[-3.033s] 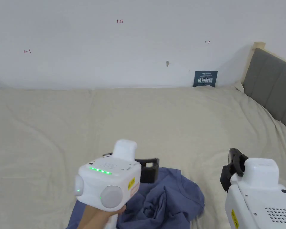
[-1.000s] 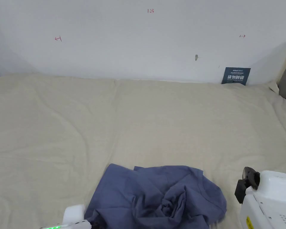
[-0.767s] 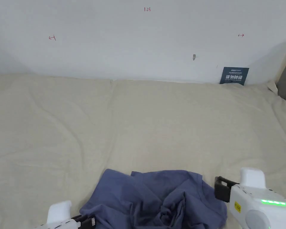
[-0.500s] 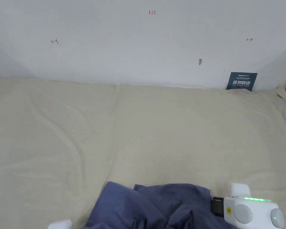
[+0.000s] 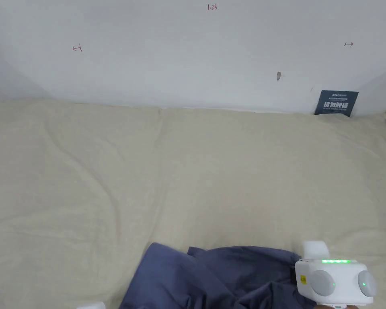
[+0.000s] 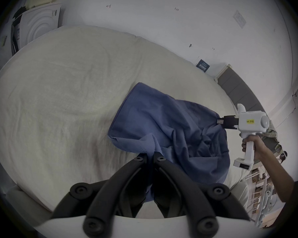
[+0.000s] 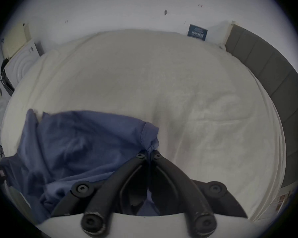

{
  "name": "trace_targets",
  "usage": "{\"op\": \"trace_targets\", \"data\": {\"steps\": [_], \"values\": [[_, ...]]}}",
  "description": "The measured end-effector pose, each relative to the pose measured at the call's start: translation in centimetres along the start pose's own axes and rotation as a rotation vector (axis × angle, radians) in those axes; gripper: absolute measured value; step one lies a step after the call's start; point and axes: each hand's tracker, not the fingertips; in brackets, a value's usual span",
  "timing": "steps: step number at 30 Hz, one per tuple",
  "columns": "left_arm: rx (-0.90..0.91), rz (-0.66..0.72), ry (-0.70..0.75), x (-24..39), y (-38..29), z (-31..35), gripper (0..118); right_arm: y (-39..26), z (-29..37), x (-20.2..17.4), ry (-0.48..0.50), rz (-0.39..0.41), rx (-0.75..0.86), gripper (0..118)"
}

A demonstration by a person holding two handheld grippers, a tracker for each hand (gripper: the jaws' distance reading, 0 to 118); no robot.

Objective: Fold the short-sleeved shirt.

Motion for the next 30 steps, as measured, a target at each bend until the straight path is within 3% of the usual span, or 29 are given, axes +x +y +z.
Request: {"op": "trace_targets", "data": {"steps": [3,9,16,22,23,30], "values": [[0.050,0.052,-0.056,0.0,0.8,1.3,6,0.8,3.9,1.2,0.037,-0.078,0.116,1],[0.206,0.103,-0.129,0.2,6.3,4.6,6,4.6,14.8,3.1,0.055,-0.038,0.361,1],[0.424,0.010,-0.071,0.6,18.4,9.7,6,12.1,24.5,4.8,0.011,-0.017,0.576,1],[0.560,-0.036,-0.006,2.2,28.9,13.3,6,18.6,27.5,6.2,-0.022,-0.065,0.691,1],[0.583,-0.081,0.059,2.5,30.3,13.6,6,19.5,27.8,6.3,-0.025,-0.070,0.700,1],[0.608,-0.042,0.065,2.8,38.9,13.3,6,25.0,26.5,6.4,-0.058,-0.086,0.776,1]]}}
